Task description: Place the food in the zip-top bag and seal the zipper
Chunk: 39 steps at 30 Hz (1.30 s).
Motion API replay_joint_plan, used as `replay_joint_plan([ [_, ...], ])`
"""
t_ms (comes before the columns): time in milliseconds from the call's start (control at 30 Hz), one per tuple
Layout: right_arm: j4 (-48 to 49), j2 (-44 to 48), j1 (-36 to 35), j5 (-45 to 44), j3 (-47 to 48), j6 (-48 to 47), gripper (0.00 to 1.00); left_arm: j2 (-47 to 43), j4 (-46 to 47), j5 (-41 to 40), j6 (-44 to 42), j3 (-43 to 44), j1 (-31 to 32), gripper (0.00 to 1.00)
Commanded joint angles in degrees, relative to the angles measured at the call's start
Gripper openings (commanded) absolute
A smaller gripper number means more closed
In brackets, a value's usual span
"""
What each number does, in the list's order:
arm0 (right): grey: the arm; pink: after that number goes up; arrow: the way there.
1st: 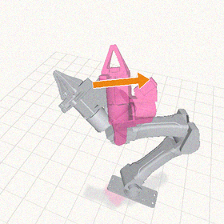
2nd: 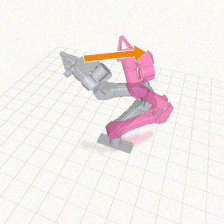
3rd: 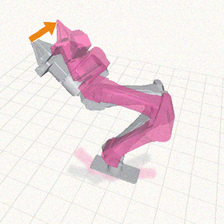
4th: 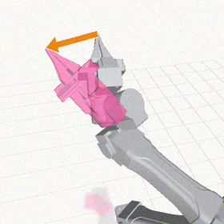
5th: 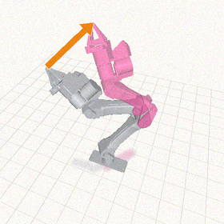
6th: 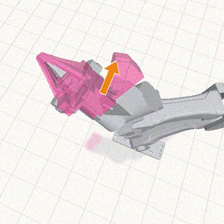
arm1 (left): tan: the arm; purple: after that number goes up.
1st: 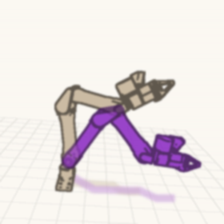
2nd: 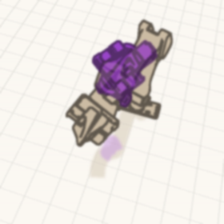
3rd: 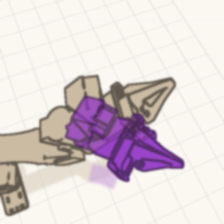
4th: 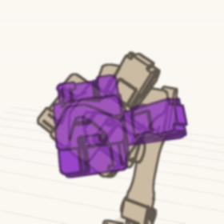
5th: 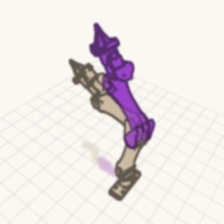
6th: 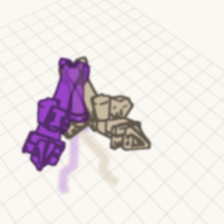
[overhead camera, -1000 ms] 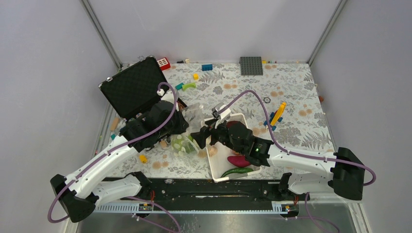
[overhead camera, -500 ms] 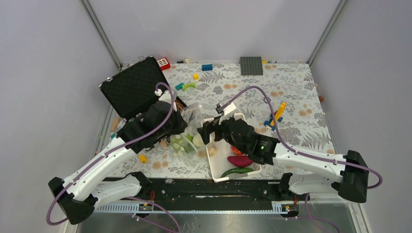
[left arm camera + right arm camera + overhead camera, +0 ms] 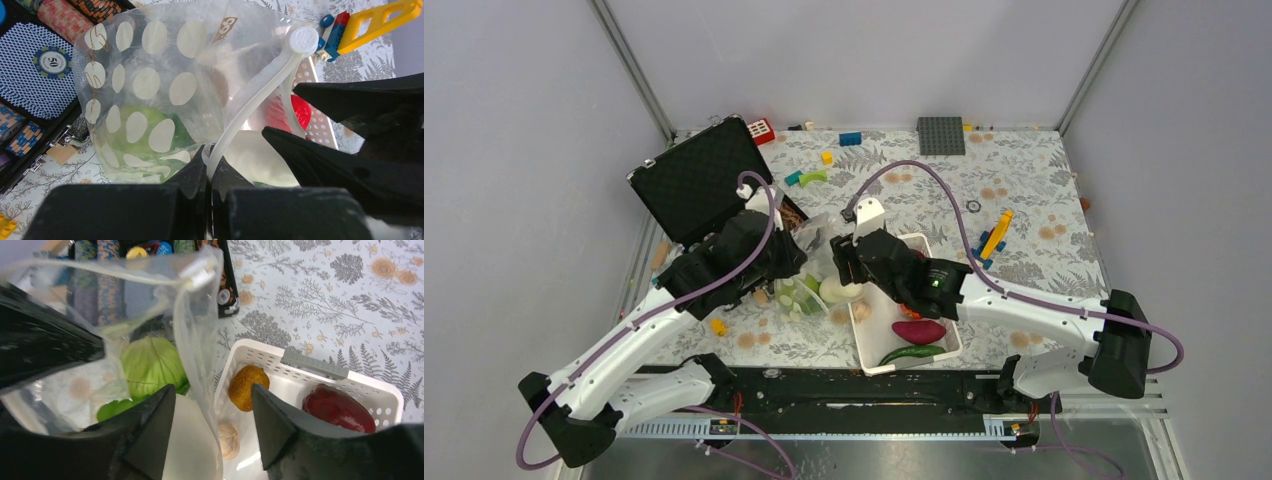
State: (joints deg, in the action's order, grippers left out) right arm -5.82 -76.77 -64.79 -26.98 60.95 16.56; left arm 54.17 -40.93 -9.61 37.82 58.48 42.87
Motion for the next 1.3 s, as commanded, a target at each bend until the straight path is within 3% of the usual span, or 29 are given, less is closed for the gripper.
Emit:
replay_joint_plan([
  [0,-4.07,-1.07,0.52,-2.55,3.31,1.10,0.58,-4.28,1.20,-1.65,0.49,-0.47,-0.39,0.00],
  [100,-5.52,-1.09,0.80,-2.69,4.05,0.93,0.29,-5.97,0.77,-1.77,0.79,-1.36,-0.40,0.00],
  [233,-10.14,1.66,0.81,2.37,6.39,-1.59,0.02,-6.82,-1.36,-2.35,0.98,-1.61,-0.36,0.00],
  [267,-12.27,2.45,0.81,3.70,7.33,-1.95,0.00,-6.92,-1.55,-2.24,0.90,-1.61,-0.36,0.00],
  [367,-20.38,3.52,0.81,6.66,11.83,-0.59,0.00,-6.89,-2.79,-1.86,0.65,-1.46,-0.40,0.00],
  [600,-37.18,-1.48,0.81,22.71,25.19,0.30,0.00,-5.48,-8.42,1.13,-0.83,2.16,-0.38,0.00],
  [833,-40.80,-3.90,2.69,29.97,30.79,-0.53,0.00,-7.46,-12.06,5.15,-1.34,3.98,-0.40,0.00],
  [967,-40.11,-6.84,7.95,33.06,30.06,2.89,0.00,-9.10,-12.14,2.52,-1.36,3.52,-0.37,0.02],
  [1133,-36.55,-9.91,10.56,21.75,25.19,6.33,0.01,-7.63,-8.98,-2.01,0.83,-0.12,-0.42,0.03],
  [1267,-35.46,-11.81,12.05,20.49,25.12,8.06,0.03,-3.71,-5.35,-3.12,0.62,-0.32,-0.36,0.03],
])
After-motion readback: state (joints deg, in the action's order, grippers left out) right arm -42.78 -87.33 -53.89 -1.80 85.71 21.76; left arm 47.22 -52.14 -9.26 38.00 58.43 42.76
